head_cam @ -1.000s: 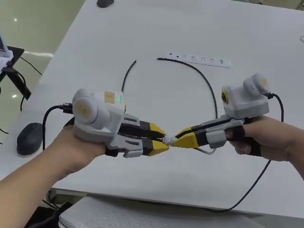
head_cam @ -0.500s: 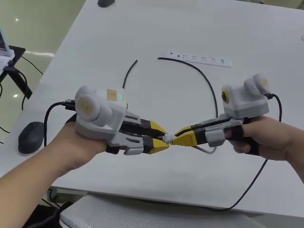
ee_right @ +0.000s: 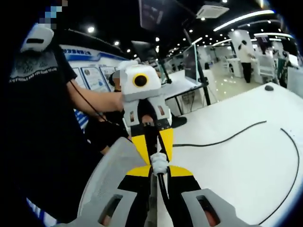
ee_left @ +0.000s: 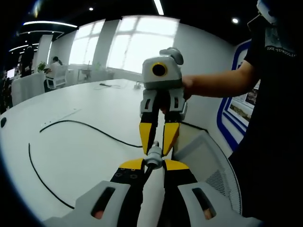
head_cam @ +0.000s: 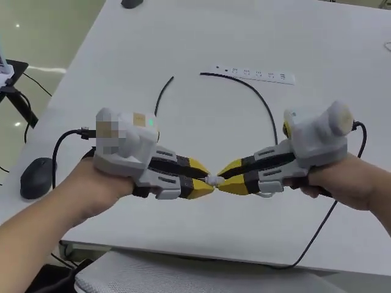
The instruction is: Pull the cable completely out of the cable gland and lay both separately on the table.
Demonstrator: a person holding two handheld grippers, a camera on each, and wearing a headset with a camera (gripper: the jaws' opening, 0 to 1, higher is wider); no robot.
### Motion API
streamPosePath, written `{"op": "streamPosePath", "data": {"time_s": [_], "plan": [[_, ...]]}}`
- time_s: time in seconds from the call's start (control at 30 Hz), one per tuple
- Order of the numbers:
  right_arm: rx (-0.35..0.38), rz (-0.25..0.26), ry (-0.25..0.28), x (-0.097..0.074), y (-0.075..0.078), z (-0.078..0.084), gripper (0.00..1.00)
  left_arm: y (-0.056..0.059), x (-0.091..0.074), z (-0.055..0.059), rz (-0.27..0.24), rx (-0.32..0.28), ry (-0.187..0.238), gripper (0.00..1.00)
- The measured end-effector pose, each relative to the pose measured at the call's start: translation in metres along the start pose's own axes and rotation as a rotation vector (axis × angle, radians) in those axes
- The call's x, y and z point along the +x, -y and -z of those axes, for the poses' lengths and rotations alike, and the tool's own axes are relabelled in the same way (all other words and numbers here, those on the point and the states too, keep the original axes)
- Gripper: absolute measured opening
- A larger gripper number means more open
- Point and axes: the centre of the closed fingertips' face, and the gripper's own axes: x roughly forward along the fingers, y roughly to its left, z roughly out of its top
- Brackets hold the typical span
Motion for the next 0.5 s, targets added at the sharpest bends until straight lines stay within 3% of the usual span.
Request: {"op": "streamPosePath", "data": {"time_s": [0.13, 0.3, 0.5], "plan": [[-0.145, 0.056, -0.027, -0.0015, 0.001, -0.0022, 0.07, -0.0017, -0.0012, -0.0026, 0.008, -0.053, 0.024, 0.15], [-0.352, 0.137, -0.106, 0.0005, 0.0031, 0.0019, 0.07, -0.0003, 0.0005, -0.003, 0.018, -0.078, 0.012, 0.15], [-0.492, 0.21, -0.158, -0.0004, 0.0065, 0.0041, 0.07, -0.0004, 0.0018, -0.0018, 0.029, -0.121, 0.009, 0.15]]}}
